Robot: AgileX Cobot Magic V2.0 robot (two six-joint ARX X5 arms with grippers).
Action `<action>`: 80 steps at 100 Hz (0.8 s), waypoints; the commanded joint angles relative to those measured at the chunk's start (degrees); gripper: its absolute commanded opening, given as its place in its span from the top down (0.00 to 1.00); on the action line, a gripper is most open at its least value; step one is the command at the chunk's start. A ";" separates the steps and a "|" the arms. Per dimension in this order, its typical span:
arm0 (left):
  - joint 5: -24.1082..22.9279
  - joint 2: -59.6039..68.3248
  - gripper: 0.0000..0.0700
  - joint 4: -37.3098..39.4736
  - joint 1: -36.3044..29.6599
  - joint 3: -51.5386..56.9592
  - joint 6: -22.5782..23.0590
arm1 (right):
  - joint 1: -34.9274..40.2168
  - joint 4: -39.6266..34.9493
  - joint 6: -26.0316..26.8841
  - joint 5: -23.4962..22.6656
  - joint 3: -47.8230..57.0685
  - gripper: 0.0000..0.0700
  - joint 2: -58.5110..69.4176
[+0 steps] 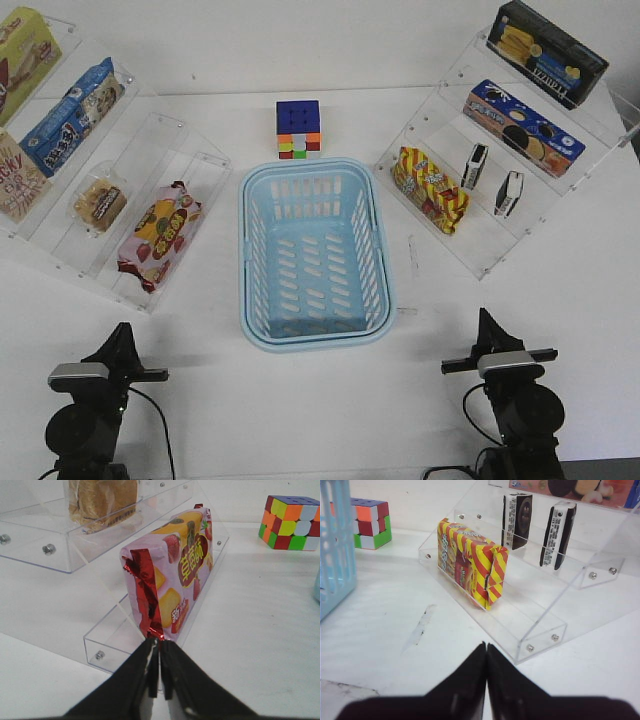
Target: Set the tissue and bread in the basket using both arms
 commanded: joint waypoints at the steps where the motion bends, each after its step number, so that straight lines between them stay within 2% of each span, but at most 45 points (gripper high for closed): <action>1: -0.07 -0.11 1.00 0.63 0.09 -1.16 0.48 | -0.02 0.74 0.81 0.17 -0.09 1.00 -0.07; 68: -0.09 -0.11 1.00 0.63 0.09 -1.16 0.48 | -0.02 0.74 1.14 0.15 -0.09 1.00 -0.07; 80: -0.09 -0.11 1.00 0.63 0.09 -1.16 0.48 | 0.04 0.74 1.99 -0.96 -0.09 1.00 -0.07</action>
